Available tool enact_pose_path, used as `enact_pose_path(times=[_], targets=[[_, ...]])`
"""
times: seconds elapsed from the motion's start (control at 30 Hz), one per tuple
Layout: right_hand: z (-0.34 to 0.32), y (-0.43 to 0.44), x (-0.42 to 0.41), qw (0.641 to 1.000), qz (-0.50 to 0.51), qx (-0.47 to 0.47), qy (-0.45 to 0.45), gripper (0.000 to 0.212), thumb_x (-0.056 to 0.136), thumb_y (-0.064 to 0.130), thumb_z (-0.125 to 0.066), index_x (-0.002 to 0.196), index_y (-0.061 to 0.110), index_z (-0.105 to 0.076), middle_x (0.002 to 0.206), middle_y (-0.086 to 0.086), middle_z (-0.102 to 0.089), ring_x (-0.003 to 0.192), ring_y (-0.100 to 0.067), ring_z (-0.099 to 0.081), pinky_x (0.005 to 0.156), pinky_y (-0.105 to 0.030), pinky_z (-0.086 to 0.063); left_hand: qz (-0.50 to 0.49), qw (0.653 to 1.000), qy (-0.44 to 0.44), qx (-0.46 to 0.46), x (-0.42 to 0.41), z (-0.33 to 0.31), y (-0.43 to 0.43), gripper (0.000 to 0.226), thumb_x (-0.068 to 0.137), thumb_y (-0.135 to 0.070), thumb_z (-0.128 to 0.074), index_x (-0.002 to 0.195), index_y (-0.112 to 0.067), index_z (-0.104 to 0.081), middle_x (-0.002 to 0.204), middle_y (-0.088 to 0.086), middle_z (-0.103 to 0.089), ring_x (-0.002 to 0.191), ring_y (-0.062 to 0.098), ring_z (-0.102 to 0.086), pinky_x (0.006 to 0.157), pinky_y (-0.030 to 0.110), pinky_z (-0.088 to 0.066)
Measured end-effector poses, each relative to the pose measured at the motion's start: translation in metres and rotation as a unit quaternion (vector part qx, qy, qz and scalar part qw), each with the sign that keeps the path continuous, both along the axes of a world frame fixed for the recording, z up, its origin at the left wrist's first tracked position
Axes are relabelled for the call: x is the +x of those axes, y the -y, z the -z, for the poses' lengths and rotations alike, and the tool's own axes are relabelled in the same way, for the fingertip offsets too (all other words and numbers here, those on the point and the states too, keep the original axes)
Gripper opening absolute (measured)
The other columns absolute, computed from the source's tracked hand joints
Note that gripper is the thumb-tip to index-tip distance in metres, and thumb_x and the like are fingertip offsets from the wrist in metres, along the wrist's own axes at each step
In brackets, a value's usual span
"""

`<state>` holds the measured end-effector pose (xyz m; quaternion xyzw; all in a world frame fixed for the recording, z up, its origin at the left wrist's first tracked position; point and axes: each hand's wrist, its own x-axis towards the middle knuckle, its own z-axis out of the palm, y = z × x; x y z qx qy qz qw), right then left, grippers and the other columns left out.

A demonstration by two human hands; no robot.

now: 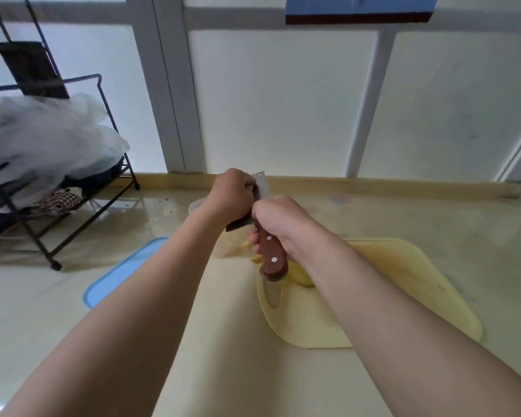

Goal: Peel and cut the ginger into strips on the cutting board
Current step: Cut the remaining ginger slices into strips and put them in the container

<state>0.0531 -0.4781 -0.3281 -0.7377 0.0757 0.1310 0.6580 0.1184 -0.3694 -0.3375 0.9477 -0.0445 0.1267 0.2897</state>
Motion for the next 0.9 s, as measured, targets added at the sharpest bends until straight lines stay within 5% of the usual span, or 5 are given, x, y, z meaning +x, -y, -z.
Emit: enact_pose_path(times=[0.2, 0.5, 0.7, 0.77, 0.9], targets=[[0.0, 0.033, 0.009, 0.999, 0.017, -0.042, -0.007, 0.016, 0.096, -0.002, -0.041, 0.086, 0.002, -0.052, 0.061, -0.012, -0.052, 0.036, -0.017, -0.048, 0.04, -0.024, -0.043, -0.062, 0.997, -0.003, -0.045, 0.013, 0.024, -0.023, 0.036, 0.093, 0.0, -0.051, 0.122, -0.01, -0.071, 0.124, 0.009, -0.068, 0.113, 0.025, -0.062, 0.082, 0.023, -0.042], [-0.015, 0.092, -0.002, 0.997, 0.005, -0.076, 0.02, 0.018, 0.097, 0.002, -0.05, 0.08, 0.006, -0.054, 0.051, -0.008, -0.054, 0.034, -0.015, -0.048, 0.036, -0.022, -0.043, -0.036, 0.999, 0.021, -0.016, 0.009, 0.008, -0.013, 0.028, 0.099, -0.011, -0.048, 0.117, -0.007, -0.07, 0.115, 0.01, -0.069, 0.099, 0.025, -0.064, 0.081, 0.031, -0.051], [-0.016, 0.163, -0.033, 0.993, 0.035, -0.1, 0.043, 0.022, 0.101, 0.008, -0.052, 0.079, 0.01, -0.054, 0.052, -0.006, -0.057, 0.037, -0.014, -0.05, 0.036, -0.023, -0.043, 0.037, 0.983, 0.119, -0.132, -0.035, -0.009, 0.021, 0.026, 0.096, -0.015, -0.056, 0.118, -0.016, -0.069, 0.103, -0.005, -0.07, 0.084, 0.001, -0.065, 0.075, 0.014, -0.051], [-0.008, 0.184, -0.046, 0.99, 0.055, -0.122, 0.04, 0.018, 0.099, 0.006, -0.053, 0.082, 0.01, -0.054, 0.053, -0.007, -0.057, 0.037, -0.015, -0.05, 0.036, -0.024, -0.043, 0.129, 0.986, 0.066, -0.081, -0.054, -0.006, 0.039, 0.025, 0.094, -0.017, -0.061, 0.117, -0.017, -0.07, 0.102, -0.005, -0.071, 0.088, 0.005, -0.067, 0.083, 0.022, -0.056], [0.01, 0.216, -0.068, 0.986, 0.075, -0.15, 0.022, 0.016, 0.096, 0.001, -0.051, 0.083, 0.011, -0.05, 0.057, -0.01, -0.055, 0.037, -0.017, -0.048, 0.037, -0.025, -0.043, 0.235, 0.951, -0.083, 0.184, -0.074, 0.017, 0.069, 0.044, 0.089, -0.034, -0.069, 0.132, -0.026, -0.061, 0.119, -0.004, -0.066, 0.098, 0.012, -0.062, 0.093, 0.034, -0.055]])
